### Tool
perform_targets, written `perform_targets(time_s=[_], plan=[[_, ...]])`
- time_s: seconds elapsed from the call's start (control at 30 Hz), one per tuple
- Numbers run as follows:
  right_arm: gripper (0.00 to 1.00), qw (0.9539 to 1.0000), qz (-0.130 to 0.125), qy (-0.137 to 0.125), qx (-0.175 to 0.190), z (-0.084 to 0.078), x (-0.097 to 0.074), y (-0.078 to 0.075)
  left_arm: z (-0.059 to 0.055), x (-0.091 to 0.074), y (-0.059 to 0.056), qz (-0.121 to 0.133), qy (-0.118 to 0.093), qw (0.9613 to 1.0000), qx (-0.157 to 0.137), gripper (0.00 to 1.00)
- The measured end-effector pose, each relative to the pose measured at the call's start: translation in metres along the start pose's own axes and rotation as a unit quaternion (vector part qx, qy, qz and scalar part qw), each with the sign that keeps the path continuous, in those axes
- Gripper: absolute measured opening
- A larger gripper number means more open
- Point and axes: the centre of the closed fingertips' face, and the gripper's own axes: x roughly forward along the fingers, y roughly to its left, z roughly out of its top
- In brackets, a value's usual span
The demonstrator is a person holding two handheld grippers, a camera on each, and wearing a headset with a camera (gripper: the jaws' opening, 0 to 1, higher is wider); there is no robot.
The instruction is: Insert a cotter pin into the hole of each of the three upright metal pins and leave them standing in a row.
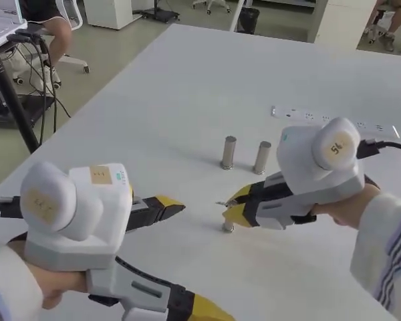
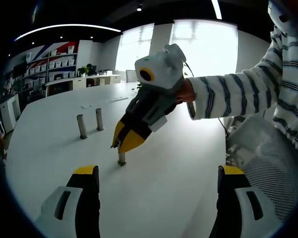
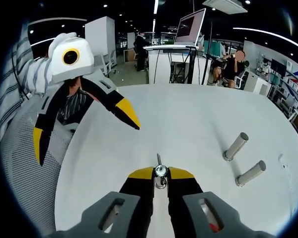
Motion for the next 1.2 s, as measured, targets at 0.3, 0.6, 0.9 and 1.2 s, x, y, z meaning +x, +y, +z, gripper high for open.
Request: perform_targets(time_s=[0.3,0.6,0.9,1.2], plan=[[0.04,1.0000,0.001,-0.002,-0.003,0.002,0.002,0.001,0.000,0.000,0.000,0.000,0.000,1.0000,-0.001,0.99],[0.04,1.0000,-0.003,-0.005,0.004,0.002,0.001,0.000,0.006,0.000,0.001,0.003,-0.010,0.9999,-0.005,0.99],[0.05,1.0000,0.000,0.000,0.003,0.002,0.002,0.001,0.007,0.000,0.000,0.002,-0.003,1.0000,-0.006,0.99],[0.13,1.0000,-0.001,0.000,0.005,0.004,0.001,0.003,0.010,-0.001,0.001,0.005,-0.007,0.9999,-0.010,0.99]])
